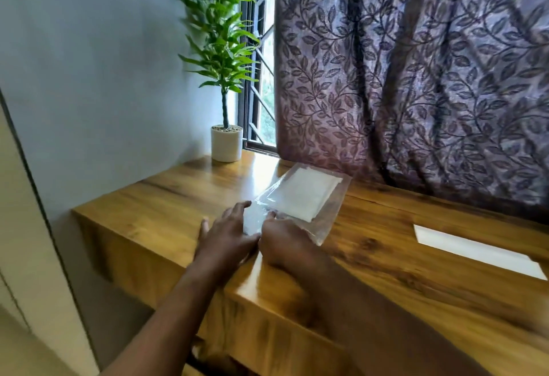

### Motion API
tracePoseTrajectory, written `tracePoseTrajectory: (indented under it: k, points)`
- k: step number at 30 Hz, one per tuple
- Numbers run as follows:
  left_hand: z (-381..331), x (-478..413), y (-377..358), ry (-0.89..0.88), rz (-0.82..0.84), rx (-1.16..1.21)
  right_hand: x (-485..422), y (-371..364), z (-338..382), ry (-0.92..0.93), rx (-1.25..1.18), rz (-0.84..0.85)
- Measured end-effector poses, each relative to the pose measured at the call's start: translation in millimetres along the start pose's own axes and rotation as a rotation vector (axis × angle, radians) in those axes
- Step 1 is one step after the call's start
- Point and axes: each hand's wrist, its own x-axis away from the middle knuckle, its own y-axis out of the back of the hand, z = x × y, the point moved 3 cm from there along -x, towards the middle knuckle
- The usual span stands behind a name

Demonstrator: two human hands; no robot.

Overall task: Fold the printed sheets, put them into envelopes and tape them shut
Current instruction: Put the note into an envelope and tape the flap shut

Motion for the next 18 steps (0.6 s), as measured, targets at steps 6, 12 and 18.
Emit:
tracePoseTrajectory:
  k: [6, 12, 18]
  points:
    - [-2.7, 0.2, 1.0, -0.004, -0.033, 0.004, -51.6, 0.7, -7.3, -0.167, 0.064, 0.076]
    - [-1.6, 0.1, 0.5, -0.005, -0.037, 0.008, -67.8, 8.6, -21.3, -0.105, 0.161, 0.042]
    - [1.4, -2.2, -0.7, 0.008, -0.029, -0.001, -50.4, 23.7, -7.1, 0.074, 0.264, -0.128]
